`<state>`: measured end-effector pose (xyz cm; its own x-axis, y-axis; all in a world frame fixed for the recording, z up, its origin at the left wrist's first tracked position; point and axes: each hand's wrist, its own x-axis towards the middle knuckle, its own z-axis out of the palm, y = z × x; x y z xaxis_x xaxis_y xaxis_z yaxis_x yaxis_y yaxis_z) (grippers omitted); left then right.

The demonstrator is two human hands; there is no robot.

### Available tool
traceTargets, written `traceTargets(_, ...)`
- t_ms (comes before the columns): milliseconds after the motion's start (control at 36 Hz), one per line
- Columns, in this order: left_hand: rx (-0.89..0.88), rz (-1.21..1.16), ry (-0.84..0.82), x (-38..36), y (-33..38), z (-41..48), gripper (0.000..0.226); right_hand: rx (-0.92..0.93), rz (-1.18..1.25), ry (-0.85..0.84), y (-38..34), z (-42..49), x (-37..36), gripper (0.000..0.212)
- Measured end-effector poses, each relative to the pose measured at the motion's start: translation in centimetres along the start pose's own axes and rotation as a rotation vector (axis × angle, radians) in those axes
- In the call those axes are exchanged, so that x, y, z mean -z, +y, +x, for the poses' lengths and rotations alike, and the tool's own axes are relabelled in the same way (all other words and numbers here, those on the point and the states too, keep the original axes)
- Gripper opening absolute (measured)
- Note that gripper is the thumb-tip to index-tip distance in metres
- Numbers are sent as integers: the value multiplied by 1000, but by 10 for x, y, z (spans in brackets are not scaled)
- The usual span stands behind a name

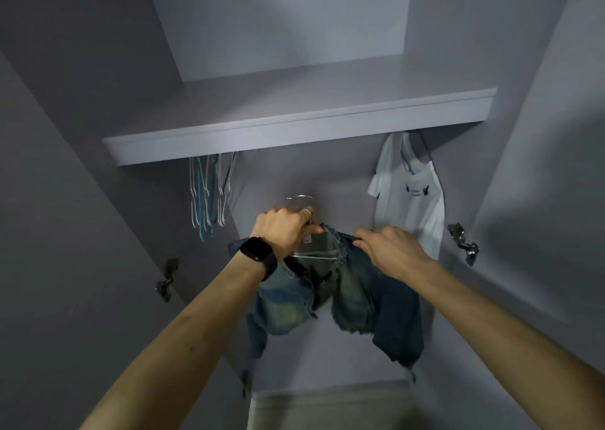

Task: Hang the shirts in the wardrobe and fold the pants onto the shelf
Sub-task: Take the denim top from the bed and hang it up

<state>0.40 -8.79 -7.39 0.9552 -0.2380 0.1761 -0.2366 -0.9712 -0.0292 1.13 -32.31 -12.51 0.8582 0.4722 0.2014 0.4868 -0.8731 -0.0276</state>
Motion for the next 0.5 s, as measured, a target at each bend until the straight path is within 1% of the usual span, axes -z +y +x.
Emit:
traceTargets(111,-27,-37,-8,-5,-4,10,40,-86,50,-112,-9,5,8,27)
traceTargets(194,-78,-29,27,-9,-5,16,41,-114,97,-163,-15,7,12,22)
traceTargets(250,-109,-20,60,-10,-5,23,42,-139,100,-167,-18,9,16,21)
traceTargets(306,-113,-36,93,-9,-5,28,41,-163,97,-134,-19,11,19,20)
traceTargets(333,-112,-57,106,-8,-5,29,37,-178,97,-115,-20,11,21,20)
traceTargets(417,-129,-54,139,-6,-10,30,17,-219,71,-86,-21,12,23,21)
traceTargets(472,-156,-28,191,-4,-20,28,27,-248,45,-100,-19,14,22,22)
traceTargets(500,-170,-24,243,-2,-26,29,29,-263,37,-109,-16,15,22,22)
